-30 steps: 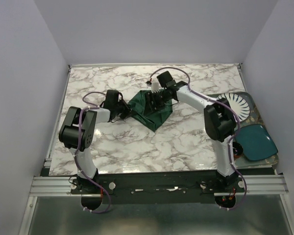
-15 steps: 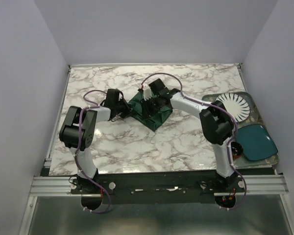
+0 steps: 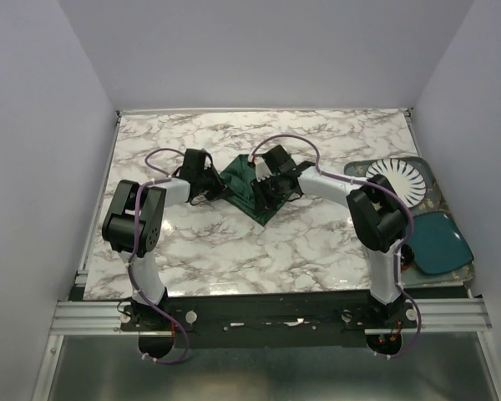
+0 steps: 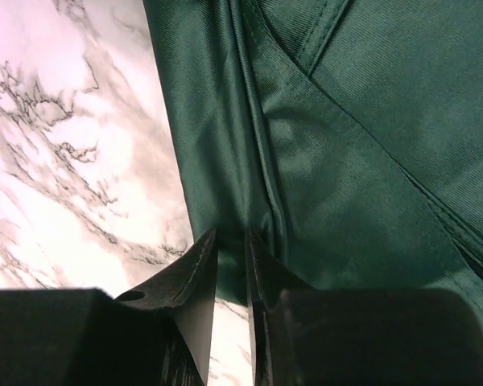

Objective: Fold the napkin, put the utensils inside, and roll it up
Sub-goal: Roll the napkin with the utensil

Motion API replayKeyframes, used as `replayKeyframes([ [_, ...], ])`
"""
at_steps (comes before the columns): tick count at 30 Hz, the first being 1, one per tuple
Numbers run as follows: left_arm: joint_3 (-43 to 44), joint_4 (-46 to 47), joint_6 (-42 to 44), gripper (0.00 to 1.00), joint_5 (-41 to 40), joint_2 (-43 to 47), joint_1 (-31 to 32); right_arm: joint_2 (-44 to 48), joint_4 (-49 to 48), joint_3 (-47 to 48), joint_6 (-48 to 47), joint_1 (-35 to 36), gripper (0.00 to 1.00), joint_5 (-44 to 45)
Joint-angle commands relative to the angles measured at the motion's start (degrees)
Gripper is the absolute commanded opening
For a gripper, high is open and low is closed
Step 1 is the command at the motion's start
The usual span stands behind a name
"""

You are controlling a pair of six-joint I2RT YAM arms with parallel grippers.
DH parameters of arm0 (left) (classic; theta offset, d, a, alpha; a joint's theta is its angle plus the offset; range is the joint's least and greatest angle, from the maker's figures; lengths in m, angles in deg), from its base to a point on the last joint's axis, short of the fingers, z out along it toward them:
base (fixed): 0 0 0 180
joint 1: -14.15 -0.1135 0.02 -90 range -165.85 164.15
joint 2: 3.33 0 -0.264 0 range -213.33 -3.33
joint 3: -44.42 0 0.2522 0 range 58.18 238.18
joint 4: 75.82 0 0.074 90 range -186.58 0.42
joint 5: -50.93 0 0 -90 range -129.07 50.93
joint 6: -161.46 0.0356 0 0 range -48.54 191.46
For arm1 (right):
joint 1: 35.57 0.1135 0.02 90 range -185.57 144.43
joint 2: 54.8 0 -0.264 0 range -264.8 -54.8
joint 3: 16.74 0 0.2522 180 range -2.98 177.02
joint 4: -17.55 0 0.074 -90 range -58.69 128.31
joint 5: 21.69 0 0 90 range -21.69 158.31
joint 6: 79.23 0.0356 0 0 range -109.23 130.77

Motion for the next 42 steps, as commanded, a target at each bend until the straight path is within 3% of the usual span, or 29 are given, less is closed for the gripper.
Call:
replayKeyframes([
  [1,0.82,-5.18,3.08,0.00,-3.38,-1.78,0.04,2.71,2.88,0.90,0.06,0.43,0.29,0.78],
  [15,3.63,-8.25,5.45,0.00,-3.37,-3.10,0.39,5.69,-0.20,-12.10,-0.20,0.34,0.29,6.76],
  [19,4.33,-9.22,5.98,0.00,-3.29,-3.80,0.39,8.06,0.42,-8.25,-0.72,0.34,0.30,3.69],
  [22,4.42,-9.05,5.55,0.00,-2.76,-3.72,0.39,7.99,0.42,-2.28,-1.16,0.34,0.36,2.01],
  [25,4.68,-9.14,5.54,0.00,-2.50,-3.81,0.48,2.64,0.59,5.63,-0.03,0.34,0.37,-1.31],
  [28,4.69,-9.31,5.54,0.00,-2.58,-3.63,0.48,-2.99,0.60,11.18,2.60,0.34,0.32,-3.96],
  [35,4.25,-9.40,5.63,0.00,-2.50,-3.28,0.48,-6.60,-1.34,10.75,3.23,0.34,0.22,-4.49],
  [42,4.60,-9.31,5.46,0.00,-2.50,-3.02,0.48,-7.48,-1.78,8.90,2.70,0.96,0.18,-2.74],
])
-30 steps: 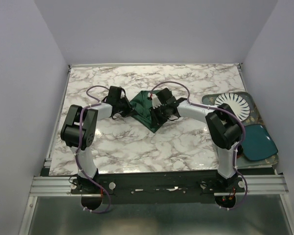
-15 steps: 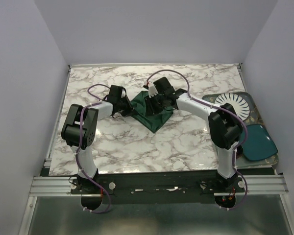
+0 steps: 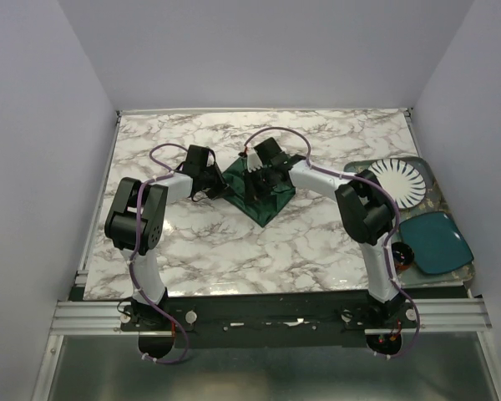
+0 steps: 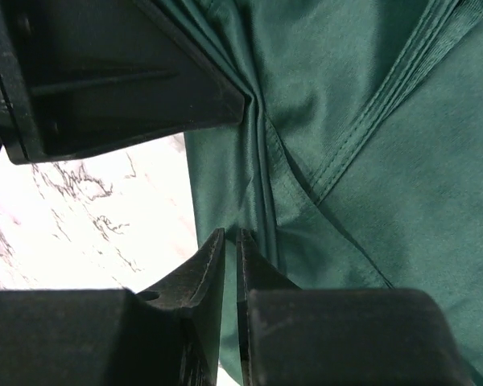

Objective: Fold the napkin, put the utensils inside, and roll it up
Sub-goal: Roll the napkin with the utensil

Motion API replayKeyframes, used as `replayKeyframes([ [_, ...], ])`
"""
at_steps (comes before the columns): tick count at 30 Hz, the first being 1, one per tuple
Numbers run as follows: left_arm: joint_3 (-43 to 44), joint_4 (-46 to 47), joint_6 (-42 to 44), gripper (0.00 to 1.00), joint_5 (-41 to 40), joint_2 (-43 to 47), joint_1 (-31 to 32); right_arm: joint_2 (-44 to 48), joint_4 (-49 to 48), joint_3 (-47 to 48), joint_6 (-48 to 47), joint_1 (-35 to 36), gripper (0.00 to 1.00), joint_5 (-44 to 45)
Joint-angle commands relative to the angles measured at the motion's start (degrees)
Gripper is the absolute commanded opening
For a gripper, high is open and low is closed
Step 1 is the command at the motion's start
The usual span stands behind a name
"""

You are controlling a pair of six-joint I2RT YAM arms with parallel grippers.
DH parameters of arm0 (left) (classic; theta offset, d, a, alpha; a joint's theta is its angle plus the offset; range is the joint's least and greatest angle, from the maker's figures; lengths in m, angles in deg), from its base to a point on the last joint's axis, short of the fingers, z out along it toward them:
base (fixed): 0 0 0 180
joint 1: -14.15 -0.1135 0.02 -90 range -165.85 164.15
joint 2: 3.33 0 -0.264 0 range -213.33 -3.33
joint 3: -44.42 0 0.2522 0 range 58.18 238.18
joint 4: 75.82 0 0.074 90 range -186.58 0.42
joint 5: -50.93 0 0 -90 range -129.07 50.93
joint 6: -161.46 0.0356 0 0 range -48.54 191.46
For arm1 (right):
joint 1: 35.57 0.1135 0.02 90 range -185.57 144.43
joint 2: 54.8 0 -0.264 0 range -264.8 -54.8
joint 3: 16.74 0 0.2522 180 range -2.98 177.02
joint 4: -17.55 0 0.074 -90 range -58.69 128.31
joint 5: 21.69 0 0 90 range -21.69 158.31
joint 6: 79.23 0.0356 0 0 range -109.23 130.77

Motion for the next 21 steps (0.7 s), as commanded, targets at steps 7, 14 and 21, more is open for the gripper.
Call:
replayKeyframes([
  [7,0.12,-2.64,1.65,0.01,-0.92,-0.63,-0.17,-0.93,0.59,-5.25,2.82,1.09,0.15,5.74],
  [14,2.13,0.96,0.77,0.23,6.63,2.79,-2.28,-1.46,0.59,-7.90,4.94,1.44,0.14,6.63],
  [21,1.97,-1.23,1.47,0.11,9.37,8.86,-5.09,-2.07,0.24,-7.46,5.64,1.35,0.14,5.48],
])
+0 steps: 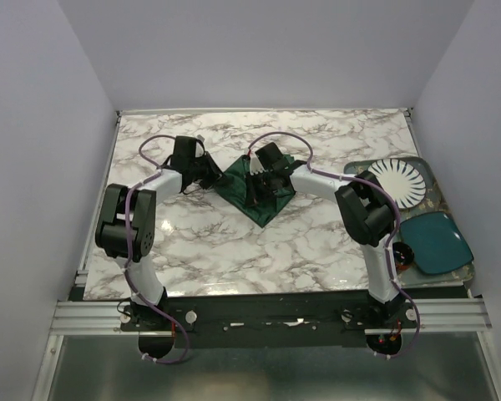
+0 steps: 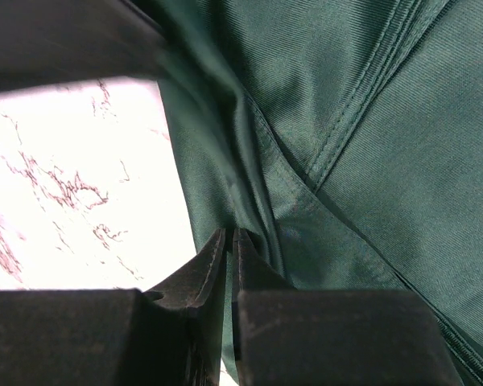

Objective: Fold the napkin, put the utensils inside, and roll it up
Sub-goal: Roll the napkin with the utensil

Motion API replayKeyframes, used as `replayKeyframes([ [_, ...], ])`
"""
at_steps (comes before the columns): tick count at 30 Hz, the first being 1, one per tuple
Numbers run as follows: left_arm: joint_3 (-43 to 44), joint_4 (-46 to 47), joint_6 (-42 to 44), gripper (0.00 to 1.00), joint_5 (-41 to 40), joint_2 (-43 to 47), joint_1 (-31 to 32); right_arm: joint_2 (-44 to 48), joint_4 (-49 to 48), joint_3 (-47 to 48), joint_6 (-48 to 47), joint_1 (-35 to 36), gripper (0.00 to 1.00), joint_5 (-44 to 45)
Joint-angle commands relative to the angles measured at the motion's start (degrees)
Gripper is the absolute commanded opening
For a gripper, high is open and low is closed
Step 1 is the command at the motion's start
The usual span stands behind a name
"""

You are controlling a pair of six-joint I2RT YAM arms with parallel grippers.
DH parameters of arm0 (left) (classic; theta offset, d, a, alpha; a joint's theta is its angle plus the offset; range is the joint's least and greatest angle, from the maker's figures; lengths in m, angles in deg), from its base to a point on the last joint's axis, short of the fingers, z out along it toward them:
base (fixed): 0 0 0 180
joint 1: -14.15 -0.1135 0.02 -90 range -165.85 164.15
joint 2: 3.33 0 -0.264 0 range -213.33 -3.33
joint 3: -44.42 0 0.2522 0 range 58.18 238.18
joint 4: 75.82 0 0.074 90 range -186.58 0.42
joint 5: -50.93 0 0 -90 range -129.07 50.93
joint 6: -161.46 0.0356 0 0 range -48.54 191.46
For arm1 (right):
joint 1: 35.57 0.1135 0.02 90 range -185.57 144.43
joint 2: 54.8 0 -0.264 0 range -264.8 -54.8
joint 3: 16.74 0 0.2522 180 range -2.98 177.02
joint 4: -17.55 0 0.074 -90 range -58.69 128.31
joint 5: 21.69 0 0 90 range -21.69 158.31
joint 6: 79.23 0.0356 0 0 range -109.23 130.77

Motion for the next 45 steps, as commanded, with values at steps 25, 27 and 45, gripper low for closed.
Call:
replayKeyframes([
  [25,-3.49,1.53,0.09,0.00,0.68,3.21,-4.03,-3.14,4.79,-1.82,-1.25,0.85,0.14,3.13],
  [27,-2.69,1.45,-0.08,0.00,0.24,1.72,-3.86,-3.32,4.87,-1.73,-1.34,0.85,0.14,3.13],
  [45,1.97,0.92,-1.93,0.00,-4.06,-5.13,-3.68,-4.20,5.66,-1.29,-1.25,0.85,0.13,2.51],
])
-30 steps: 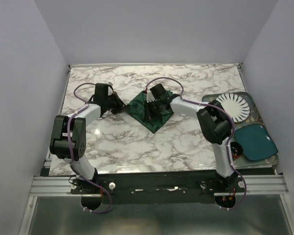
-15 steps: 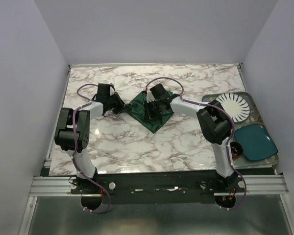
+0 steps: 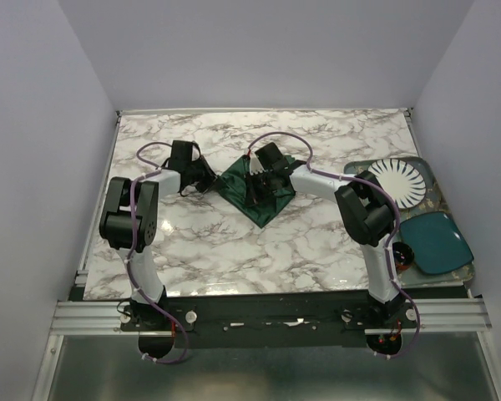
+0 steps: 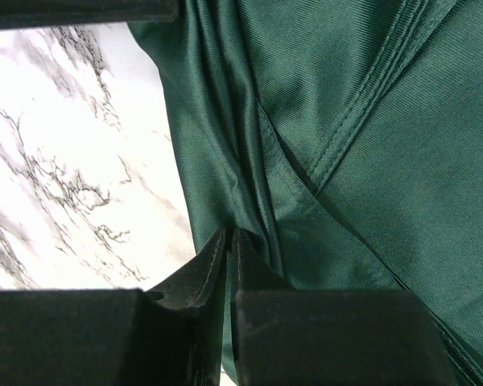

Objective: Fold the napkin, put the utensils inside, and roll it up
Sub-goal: Roll the napkin with the utensil

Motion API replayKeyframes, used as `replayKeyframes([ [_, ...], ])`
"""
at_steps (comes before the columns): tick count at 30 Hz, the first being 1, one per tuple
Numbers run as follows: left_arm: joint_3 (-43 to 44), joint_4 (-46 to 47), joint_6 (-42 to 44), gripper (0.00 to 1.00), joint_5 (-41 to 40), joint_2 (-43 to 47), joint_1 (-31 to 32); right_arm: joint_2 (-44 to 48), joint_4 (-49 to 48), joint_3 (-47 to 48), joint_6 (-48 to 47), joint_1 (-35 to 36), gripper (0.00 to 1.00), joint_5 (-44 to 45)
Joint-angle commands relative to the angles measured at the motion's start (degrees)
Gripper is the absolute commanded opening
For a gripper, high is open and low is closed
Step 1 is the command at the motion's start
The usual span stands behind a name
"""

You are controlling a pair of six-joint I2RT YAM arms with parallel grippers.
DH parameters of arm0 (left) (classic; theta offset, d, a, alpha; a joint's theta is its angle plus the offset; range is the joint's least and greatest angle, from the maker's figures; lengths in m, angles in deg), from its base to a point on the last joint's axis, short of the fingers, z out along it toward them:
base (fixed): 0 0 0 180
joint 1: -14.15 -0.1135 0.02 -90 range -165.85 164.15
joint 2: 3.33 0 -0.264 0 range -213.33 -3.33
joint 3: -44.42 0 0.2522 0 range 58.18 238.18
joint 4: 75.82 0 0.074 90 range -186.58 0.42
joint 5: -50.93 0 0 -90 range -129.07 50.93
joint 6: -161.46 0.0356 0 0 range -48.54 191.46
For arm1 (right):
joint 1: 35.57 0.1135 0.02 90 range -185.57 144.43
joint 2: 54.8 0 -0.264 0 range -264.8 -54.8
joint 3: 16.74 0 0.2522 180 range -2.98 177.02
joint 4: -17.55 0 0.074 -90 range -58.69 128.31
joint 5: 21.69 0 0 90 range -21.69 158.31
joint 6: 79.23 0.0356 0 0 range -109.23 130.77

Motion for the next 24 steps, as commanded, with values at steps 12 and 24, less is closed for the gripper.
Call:
replayKeyframes([
  [12,9.40,-11.28,6.82,0.00,-13.31,-5.22,2.84,-4.51,6.06,-0.80,-1.51,0.79,0.13,2.07],
  [24,22.07,-22.10,16.15,0.15,-17.37,2.15,9.00,-5.21,6.76,0.07,-1.34,0.79,0.13,1.99],
])
